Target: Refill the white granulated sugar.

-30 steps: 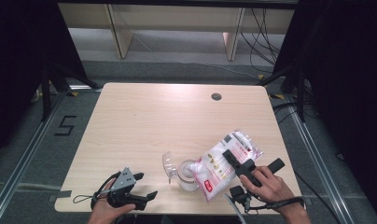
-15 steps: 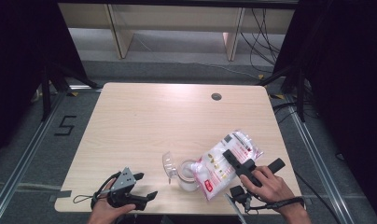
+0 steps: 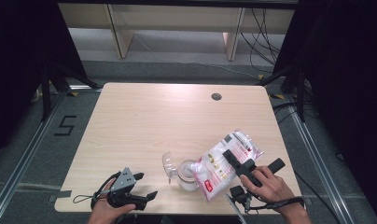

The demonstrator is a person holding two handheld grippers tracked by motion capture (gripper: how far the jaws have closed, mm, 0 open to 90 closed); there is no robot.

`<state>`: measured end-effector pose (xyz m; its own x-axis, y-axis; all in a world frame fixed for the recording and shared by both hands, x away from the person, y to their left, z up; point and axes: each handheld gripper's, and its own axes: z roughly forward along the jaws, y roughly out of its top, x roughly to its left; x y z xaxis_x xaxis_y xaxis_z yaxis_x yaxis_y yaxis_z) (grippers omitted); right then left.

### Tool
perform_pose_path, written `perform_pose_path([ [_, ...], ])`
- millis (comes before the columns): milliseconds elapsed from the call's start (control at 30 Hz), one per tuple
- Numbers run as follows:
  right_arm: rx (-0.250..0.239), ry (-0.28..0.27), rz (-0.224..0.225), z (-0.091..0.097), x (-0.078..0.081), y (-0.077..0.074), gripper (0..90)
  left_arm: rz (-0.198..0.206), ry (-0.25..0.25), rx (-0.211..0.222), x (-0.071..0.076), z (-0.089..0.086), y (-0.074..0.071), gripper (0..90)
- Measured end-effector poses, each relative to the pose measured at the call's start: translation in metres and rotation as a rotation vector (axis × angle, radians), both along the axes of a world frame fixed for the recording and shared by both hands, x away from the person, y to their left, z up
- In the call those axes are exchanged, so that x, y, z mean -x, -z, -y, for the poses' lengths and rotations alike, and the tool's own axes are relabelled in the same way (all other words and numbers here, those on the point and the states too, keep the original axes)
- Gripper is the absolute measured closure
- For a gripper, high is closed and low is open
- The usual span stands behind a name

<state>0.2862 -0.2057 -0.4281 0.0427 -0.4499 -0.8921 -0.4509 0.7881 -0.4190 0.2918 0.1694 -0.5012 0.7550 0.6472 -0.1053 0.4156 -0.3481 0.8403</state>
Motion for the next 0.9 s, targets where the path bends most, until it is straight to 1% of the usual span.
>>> perform_pose_path([
  [367,-0.001,0.005,-0.004,0.0004,-0.0001,0.0002,69.0,0.000,0.000,0.004,-0.0001,0.0000,0.0002,16.7],
  [500,-0.001,0.006,-0.006,0.0004,-0.0002,0.0001,69.1,0.000,0.001,-0.003,-0.0001,-0.0002,-0.0001,16.7],
  [533,0.012,0.000,-0.002,0.0001,-0.0004,-0.0011,69.1,0.000,0.001,-0.003,-0.0001,-0.0002,-0.0001,16.6],
  [633,-0.003,0.005,-0.007,0.0004,-0.0002,0.0002,69.1,0.002,-0.002,-0.004,0.0000,0.0000,0.0001,16.7],
  [733,-0.002,0.003,-0.007,0.0003,-0.0002,0.0001,69.1,0.000,0.000,-0.004,-0.0001,-0.0003,-0.0002,16.7],
  [767,0.007,-0.003,-0.002,0.0002,-0.0005,-0.0011,69.1,0.001,-0.001,0.000,-0.0002,-0.0001,0.0000,16.7],
  [900,-0.001,0.006,-0.006,0.0010,-0.0002,-0.0006,69.2,0.001,-0.001,0.002,-0.0001,-0.0002,-0.0001,16.7],
])
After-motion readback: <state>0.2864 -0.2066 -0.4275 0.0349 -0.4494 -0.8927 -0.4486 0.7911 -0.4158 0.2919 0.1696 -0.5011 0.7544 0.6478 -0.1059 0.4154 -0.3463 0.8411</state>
